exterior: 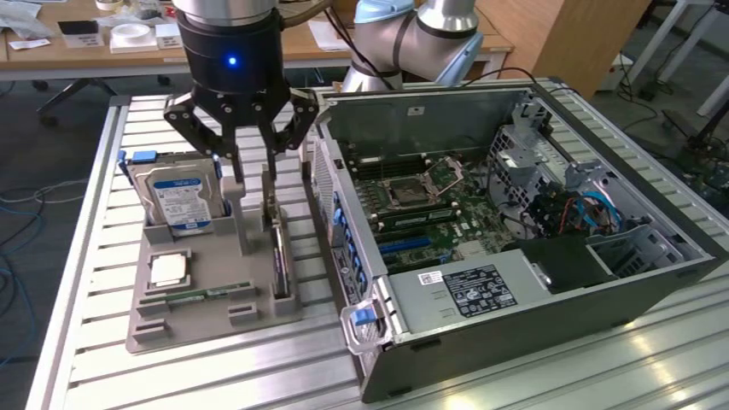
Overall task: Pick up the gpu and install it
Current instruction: 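Pick up the gpu and move the gpu toward the slot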
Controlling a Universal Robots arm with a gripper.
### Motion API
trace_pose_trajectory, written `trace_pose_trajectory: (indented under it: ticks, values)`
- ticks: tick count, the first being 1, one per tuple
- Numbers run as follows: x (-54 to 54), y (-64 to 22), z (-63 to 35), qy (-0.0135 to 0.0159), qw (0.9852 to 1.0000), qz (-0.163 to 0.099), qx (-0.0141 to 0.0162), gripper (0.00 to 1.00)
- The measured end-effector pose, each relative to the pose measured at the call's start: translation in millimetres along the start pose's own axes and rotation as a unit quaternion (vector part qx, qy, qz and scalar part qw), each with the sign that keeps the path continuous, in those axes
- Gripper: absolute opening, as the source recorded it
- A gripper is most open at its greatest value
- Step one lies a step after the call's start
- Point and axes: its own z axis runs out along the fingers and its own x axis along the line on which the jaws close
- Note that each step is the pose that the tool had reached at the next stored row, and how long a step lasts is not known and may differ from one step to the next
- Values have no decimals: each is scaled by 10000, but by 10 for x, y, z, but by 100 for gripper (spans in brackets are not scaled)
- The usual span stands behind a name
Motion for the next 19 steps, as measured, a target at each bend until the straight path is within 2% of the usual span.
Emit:
trace_pose_trajectory:
  ticks: [19]
  values:
    - [2,-5,108,-1,10000,0,-1,42]
